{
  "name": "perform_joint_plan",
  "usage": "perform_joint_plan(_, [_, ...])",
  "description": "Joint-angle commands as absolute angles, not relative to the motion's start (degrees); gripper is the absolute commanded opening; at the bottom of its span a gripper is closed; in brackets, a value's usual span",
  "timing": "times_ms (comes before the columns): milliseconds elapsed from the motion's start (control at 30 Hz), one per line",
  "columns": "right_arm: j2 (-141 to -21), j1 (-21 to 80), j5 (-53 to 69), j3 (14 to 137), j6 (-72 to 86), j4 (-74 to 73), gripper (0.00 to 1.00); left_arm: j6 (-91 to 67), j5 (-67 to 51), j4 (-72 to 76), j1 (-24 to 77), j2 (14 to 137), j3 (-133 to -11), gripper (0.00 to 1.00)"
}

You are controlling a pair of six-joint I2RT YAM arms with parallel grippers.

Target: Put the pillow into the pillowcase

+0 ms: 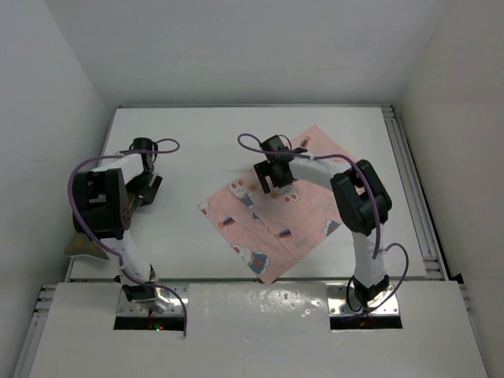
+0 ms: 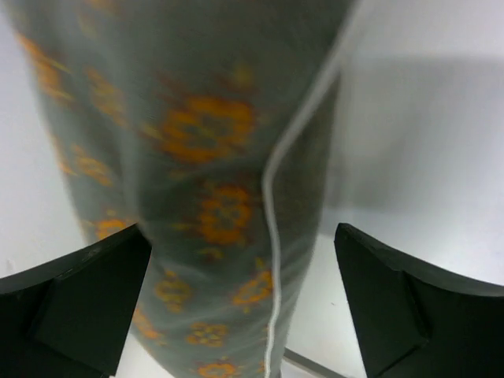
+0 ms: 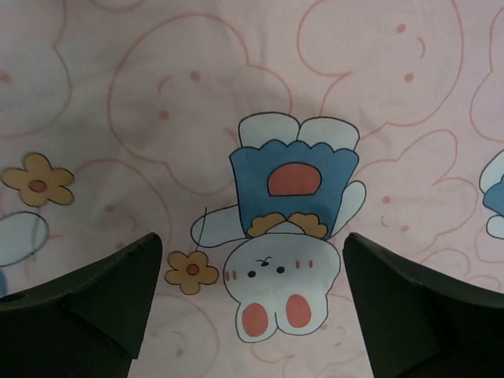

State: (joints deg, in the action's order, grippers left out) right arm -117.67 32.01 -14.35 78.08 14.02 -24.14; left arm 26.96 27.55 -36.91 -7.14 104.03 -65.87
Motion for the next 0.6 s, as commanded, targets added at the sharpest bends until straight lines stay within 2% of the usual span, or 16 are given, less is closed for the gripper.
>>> perform_joint_plan(0, [-119.5, 30.8, -14.6, 80.1, 19.7, -25.3, 0.93, 28.6, 30.5, -32.3, -6.9, 103.9, -64.1, 0.89])
perform_joint_plan(67, [-120.5, 29.3, -12.2, 79.6, 22.3, -25.4, 0.66, 30.1, 28.5, -31.8, -6.6, 103.6, -63.8, 0.48])
perform_joint_plan(100, [-120.4, 28.4, -11.5, 79.0, 25.9, -25.2, 0.53, 30.7, 25.9, -31.6, -6.4, 103.4, -63.7, 0.17])
perform_joint_plan(133, [-120.1, 26.0, -10.6, 77.6, 27.8, -24.4, 0.26, 31.3, 24.8, -31.2, -5.8, 102.2, -63.6, 0.05])
perform_joint_plan(167, [-119.6, 24.7, -8.9, 76.6, 30.2, -23.8, 0.15, 32.7, 23.7, -30.8, -5.2, 101.6, -63.2, 0.00])
perform_joint_plan(233, [-118.6, 20.1, -7.5, 73.8, 36.6, -22.5, 0.00, 34.7, 19.8, -28.8, -2.7, 99.4, -62.5, 0.00])
perform_joint_plan(300, [-117.7, 15.8, -4.6, 71.6, 42.1, -21.5, 0.00, 38.1, 13.0, -28.9, -0.6, 97.9, -62.2, 0.00])
perform_joint_plan(433, [-113.5, 11.9, -3.6, 65.8, 46.3, -17.2, 0.00, 50.3, -2.9, -35.1, 13.9, 90.8, -60.8, 0.00])
perform_joint_plan(567, [-111.8, 11.7, -2.8, 66.1, 41.1, -15.6, 0.01, 50.5, -3.4, -42.4, 24.4, 92.5, -60.5, 0.00])
